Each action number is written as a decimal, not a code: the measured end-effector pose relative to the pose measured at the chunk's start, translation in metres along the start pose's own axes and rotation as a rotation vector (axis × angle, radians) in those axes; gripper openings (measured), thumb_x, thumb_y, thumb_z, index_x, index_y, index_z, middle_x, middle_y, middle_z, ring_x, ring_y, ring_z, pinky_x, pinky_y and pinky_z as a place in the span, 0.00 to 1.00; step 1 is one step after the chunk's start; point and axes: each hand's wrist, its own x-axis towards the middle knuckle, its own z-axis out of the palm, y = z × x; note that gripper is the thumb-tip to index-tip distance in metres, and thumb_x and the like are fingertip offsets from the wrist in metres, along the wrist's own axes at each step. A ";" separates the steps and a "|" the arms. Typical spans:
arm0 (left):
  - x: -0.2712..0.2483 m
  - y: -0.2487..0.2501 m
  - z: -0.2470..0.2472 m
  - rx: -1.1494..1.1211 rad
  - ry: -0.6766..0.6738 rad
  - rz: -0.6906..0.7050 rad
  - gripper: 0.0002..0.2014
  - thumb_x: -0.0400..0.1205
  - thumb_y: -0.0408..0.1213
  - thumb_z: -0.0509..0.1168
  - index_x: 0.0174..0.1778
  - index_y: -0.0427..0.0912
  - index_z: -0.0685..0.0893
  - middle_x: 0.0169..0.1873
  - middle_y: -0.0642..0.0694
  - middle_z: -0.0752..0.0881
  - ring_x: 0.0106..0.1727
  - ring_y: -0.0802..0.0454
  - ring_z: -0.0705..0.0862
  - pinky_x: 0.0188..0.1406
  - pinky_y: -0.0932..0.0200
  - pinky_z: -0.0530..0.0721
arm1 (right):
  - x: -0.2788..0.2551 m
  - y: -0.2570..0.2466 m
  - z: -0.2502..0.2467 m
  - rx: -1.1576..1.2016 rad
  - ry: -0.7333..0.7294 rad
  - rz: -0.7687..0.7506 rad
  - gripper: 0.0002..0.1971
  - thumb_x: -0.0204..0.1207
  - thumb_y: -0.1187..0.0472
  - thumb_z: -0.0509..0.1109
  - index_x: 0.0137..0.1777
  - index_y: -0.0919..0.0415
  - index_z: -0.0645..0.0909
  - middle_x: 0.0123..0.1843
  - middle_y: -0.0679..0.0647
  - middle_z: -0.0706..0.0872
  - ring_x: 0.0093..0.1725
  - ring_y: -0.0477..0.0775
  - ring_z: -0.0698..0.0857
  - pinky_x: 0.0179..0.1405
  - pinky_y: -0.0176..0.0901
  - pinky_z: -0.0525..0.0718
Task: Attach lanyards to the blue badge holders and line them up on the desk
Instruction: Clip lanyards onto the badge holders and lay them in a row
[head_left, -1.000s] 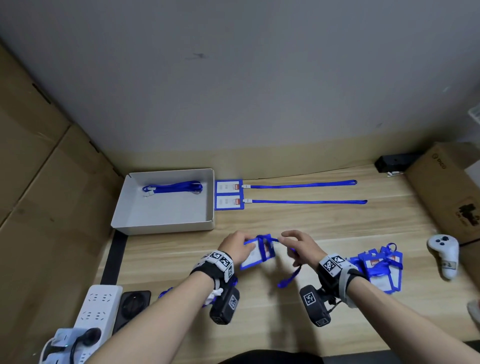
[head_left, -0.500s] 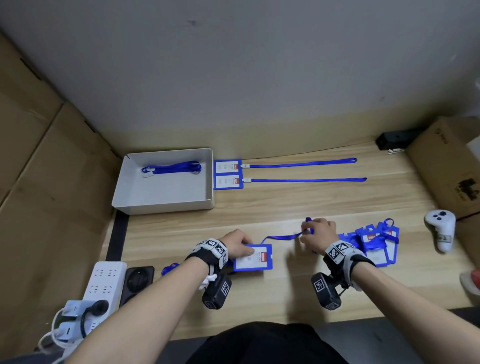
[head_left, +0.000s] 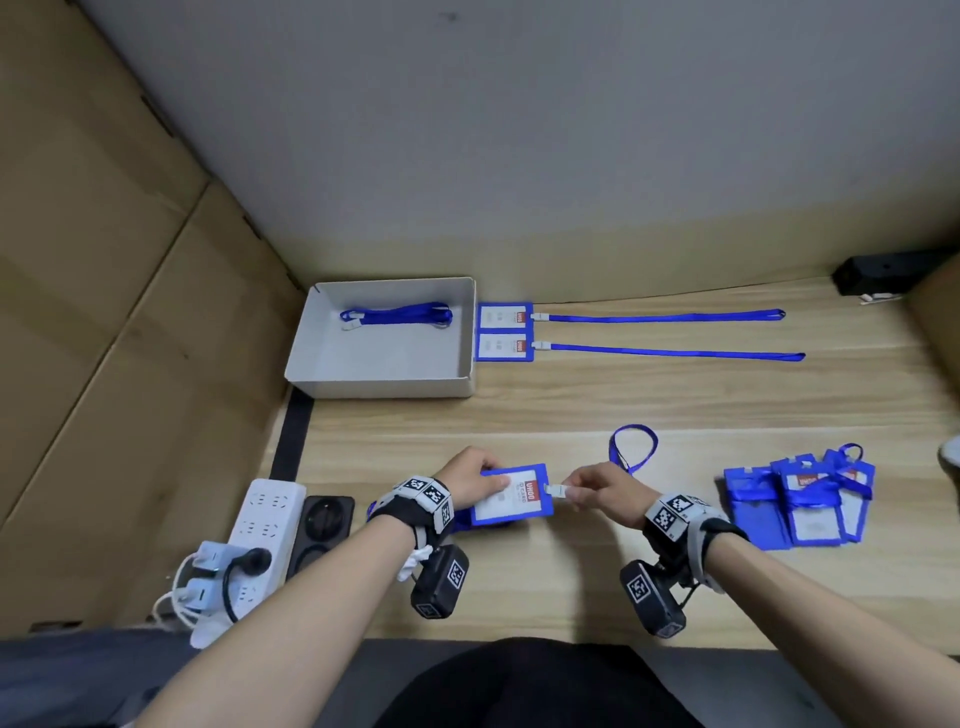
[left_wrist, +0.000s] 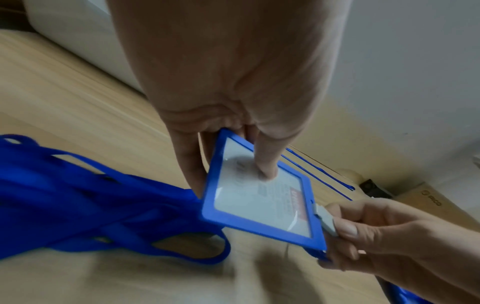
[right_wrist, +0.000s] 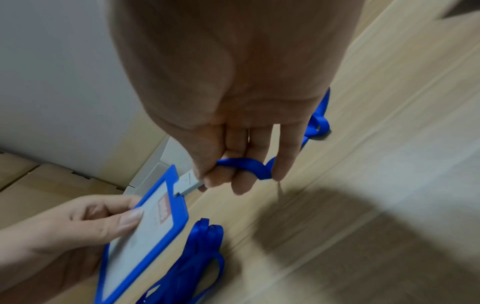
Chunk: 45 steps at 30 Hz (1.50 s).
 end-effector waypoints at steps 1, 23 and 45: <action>0.000 -0.002 0.001 -0.018 -0.019 -0.013 0.08 0.83 0.37 0.68 0.49 0.36 0.88 0.42 0.45 0.86 0.44 0.50 0.82 0.46 0.58 0.78 | 0.000 -0.001 0.000 0.010 0.015 -0.006 0.09 0.83 0.66 0.68 0.41 0.60 0.83 0.30 0.48 0.85 0.29 0.40 0.79 0.38 0.37 0.76; 0.008 0.052 0.032 -0.310 0.074 0.067 0.07 0.78 0.40 0.71 0.33 0.50 0.84 0.34 0.49 0.85 0.35 0.56 0.81 0.42 0.60 0.80 | -0.022 -0.049 -0.011 0.060 0.326 -0.063 0.12 0.77 0.61 0.76 0.31 0.62 0.86 0.26 0.52 0.85 0.23 0.39 0.75 0.30 0.32 0.72; 0.009 0.027 0.045 -0.464 0.053 0.078 0.08 0.79 0.24 0.70 0.44 0.42 0.84 0.39 0.44 0.88 0.40 0.54 0.86 0.41 0.64 0.83 | -0.025 -0.032 -0.022 -0.291 0.489 0.077 0.08 0.68 0.47 0.77 0.31 0.47 0.89 0.22 0.41 0.81 0.28 0.46 0.77 0.33 0.45 0.78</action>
